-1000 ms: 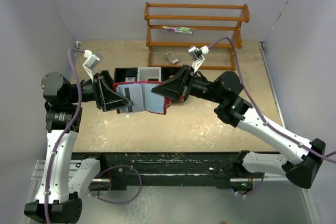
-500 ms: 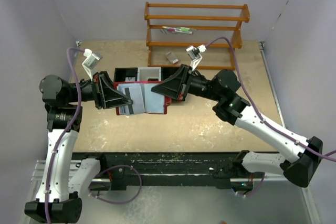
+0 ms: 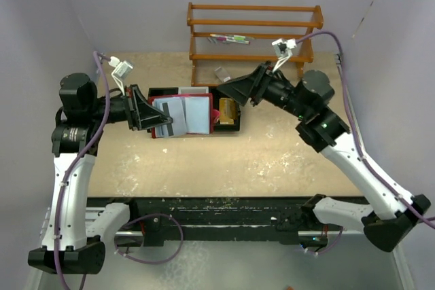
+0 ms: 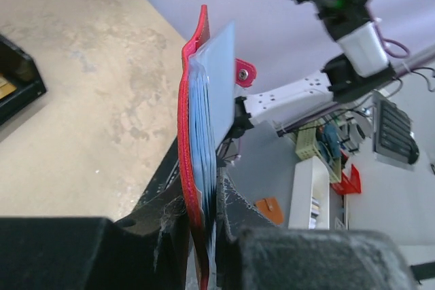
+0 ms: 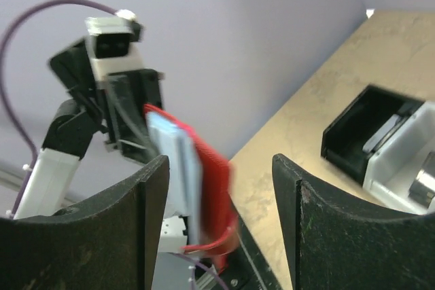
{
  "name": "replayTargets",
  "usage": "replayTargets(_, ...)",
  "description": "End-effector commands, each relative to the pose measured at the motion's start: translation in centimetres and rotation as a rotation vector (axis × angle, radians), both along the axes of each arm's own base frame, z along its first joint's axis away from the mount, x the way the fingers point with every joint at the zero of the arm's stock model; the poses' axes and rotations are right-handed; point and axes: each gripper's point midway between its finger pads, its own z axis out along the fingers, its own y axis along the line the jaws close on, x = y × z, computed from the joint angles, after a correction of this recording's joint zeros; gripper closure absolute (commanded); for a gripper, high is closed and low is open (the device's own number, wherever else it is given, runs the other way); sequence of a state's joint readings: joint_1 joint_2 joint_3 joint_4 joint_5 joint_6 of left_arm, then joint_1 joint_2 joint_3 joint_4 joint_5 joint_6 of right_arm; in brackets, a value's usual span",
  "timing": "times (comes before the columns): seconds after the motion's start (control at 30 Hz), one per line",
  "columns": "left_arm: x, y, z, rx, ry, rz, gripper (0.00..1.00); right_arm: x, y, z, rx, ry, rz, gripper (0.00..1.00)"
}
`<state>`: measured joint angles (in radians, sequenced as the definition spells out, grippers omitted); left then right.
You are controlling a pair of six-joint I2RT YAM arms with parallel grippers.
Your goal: Take the credit cards out of the card holder
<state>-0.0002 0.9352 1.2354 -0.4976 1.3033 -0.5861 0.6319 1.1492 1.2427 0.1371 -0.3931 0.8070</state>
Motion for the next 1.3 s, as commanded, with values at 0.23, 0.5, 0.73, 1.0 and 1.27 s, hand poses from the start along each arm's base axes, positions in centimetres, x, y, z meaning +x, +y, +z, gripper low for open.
replayTargets(0.23, 3.7, 2.2, -3.9, 0.209, -0.031, 0.192, 0.93, -5.0, 1.9, 3.7, 0.054, -0.183, 0.163, 0.39)
replayTargets(0.5, 0.4, 0.7, -1.1, 0.055, -0.029, -0.031, 0.92, -8.0, 7.4, -1.3, 0.056, -0.070, 0.471, 0.48)
replayTargets(0.73, -2.3, 0.3, 0.8, -0.027, -0.047, -0.178, 0.91, -8.7, 8.1, -3.2, 0.079, -0.020, 0.554, 0.57)
replayTargets(1.0, -3.0, 0.3, 1.0, -0.038, -0.047, -0.208, 0.89, -9.2, 8.6, -2.3, 0.142, -0.019, 0.606, 0.63)
replayTargets(1.27, -2.7, 0.3, 0.7, -0.032, -0.045, -0.190, 0.86, -9.5, 9.6, -2.1, 0.151, -0.008, 0.641, 0.72)
